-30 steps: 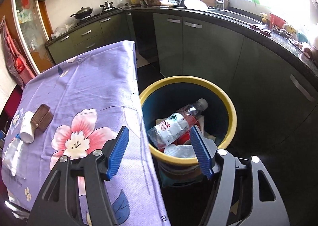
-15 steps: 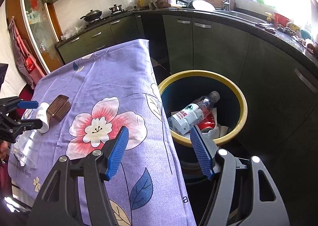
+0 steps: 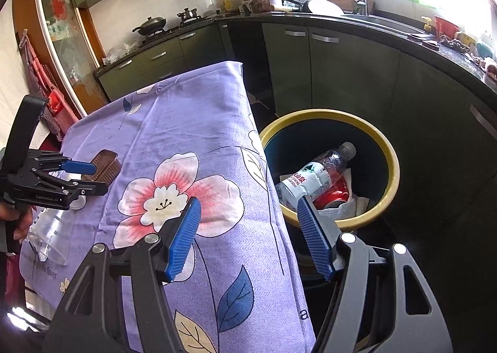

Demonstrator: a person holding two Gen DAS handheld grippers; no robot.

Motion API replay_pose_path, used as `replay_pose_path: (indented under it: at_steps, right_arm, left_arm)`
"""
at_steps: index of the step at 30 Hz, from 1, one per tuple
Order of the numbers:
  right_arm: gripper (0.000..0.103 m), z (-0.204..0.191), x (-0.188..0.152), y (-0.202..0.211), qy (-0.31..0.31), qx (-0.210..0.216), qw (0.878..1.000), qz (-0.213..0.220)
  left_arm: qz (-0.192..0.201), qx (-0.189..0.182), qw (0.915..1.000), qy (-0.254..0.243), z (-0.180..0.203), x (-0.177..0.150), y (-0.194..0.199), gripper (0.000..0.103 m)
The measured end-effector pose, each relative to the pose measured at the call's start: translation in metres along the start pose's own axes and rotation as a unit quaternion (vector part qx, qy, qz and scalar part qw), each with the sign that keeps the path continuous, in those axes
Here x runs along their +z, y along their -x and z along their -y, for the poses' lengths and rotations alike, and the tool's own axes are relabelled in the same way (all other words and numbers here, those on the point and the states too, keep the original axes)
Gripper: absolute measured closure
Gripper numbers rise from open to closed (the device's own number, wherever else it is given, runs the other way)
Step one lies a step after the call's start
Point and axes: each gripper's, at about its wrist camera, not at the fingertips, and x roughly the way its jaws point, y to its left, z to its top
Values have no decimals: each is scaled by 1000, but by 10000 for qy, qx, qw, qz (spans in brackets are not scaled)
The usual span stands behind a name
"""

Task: Collect trash
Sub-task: 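Reach to the brown plastic tray and grasp its rim with the left gripper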

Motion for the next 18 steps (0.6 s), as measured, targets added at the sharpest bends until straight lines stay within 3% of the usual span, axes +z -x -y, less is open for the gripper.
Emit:
replay_pose_path:
  at_steps: [6,18]
  right_arm:
    - [39,3,-1,0,-50,15,10000,-4]
    - [39,3,-2,-3,-93,74,9999,-34]
  left_arm:
    - [-366,-217,9991,53,-4,1,-14,59]
    - [-573,-171,9982,-60,-5,2,-24,83]
